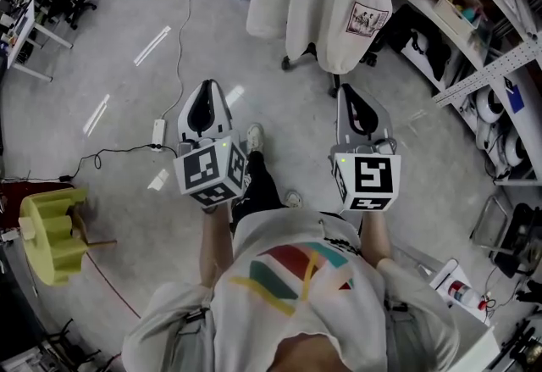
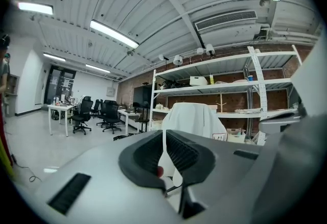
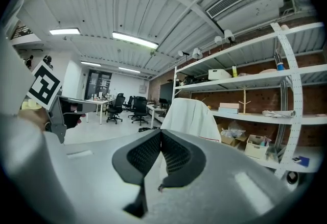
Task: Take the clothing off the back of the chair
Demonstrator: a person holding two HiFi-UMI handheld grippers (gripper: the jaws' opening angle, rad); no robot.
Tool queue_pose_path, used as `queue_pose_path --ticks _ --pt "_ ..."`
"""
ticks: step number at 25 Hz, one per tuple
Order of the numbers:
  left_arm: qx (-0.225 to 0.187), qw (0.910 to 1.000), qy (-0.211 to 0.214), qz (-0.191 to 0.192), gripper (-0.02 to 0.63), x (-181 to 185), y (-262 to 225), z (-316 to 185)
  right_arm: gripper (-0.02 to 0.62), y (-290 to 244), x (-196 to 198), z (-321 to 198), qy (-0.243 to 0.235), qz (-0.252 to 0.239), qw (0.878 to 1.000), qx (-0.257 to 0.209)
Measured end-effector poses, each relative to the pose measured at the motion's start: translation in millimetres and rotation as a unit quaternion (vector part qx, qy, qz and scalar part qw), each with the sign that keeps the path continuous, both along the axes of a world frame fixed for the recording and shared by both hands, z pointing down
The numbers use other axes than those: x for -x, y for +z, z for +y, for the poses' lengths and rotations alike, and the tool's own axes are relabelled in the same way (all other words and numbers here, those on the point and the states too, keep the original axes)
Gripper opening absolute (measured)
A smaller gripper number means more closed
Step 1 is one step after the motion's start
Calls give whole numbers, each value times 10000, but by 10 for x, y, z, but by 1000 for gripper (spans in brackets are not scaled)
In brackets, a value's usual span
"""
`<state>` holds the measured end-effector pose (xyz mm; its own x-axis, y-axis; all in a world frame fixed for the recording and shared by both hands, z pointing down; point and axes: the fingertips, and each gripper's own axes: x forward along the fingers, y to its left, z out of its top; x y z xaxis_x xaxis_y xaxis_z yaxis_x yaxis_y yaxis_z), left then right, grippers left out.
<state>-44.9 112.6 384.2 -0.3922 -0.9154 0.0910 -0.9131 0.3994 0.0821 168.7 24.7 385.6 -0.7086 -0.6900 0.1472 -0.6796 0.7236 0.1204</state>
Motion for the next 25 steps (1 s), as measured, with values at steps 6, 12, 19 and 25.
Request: queue_pose_path --ticks 6,12,19,25 --pt "-72 9997 229 106 29 353 55 -496 2 -62 256 -407 239 -7 9996 -168" --pt "-172 9987 487 -13 29 839 -68 -1076 2 -206 673 -944 550 -25 9981 -292" --pt "-371 9955 861 -122 28 1511 -409 -1854 2 -450 1315 -1583 952 -114 9948 -331" --pt "-369 9905 1306 -221 28 1888 -480 -2457 2 -561 1742 -2083 1349 -122 9899 -410"
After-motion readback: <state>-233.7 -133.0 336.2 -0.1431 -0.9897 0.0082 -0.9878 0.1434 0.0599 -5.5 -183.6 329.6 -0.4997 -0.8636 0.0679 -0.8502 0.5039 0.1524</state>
